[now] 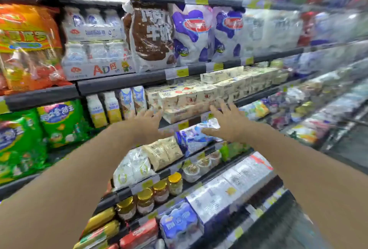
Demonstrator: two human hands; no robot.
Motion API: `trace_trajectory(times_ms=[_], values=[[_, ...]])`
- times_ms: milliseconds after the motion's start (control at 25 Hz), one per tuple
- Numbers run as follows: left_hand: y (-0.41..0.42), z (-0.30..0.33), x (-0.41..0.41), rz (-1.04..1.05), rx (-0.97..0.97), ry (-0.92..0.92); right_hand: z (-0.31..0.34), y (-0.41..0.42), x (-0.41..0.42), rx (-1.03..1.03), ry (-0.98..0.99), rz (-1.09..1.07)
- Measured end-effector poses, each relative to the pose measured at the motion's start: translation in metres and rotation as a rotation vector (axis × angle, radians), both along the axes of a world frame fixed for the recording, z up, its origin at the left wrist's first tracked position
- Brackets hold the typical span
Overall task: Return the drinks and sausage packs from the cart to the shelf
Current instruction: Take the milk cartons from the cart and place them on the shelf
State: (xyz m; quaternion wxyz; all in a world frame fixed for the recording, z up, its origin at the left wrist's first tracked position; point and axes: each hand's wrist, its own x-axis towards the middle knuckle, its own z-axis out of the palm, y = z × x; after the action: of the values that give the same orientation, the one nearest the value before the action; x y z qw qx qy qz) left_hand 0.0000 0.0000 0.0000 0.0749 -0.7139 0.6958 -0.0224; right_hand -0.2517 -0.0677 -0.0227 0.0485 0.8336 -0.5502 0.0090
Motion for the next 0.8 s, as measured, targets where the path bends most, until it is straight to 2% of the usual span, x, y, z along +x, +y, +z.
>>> trace_trajectory(times_ms=[160, 320, 440, 600, 800], values=[[-0.067, -0.01, -0.099, -0.183, 0.029, 0.024, -0.011, -0.017, -0.114, 0.022, 0.002, -0.219], [-0.123, -0.027, -0.218, -0.363, 0.014, -0.051, -0.019, -0.019, -0.234, 0.051, -0.003, -0.363], [-0.146, -0.035, -0.311, -0.451, 0.056, -0.012, -0.033, -0.019, -0.324, 0.081, -0.031, -0.497], [-0.168, -0.04, -0.414, -0.579, 0.053, 0.036, -0.046, -0.006, -0.415, 0.07, -0.018, -0.646], [-0.205, -0.062, -0.531, -0.786, 0.074, -0.01, -0.071, -0.007, -0.504, 0.119, -0.03, -0.8]])
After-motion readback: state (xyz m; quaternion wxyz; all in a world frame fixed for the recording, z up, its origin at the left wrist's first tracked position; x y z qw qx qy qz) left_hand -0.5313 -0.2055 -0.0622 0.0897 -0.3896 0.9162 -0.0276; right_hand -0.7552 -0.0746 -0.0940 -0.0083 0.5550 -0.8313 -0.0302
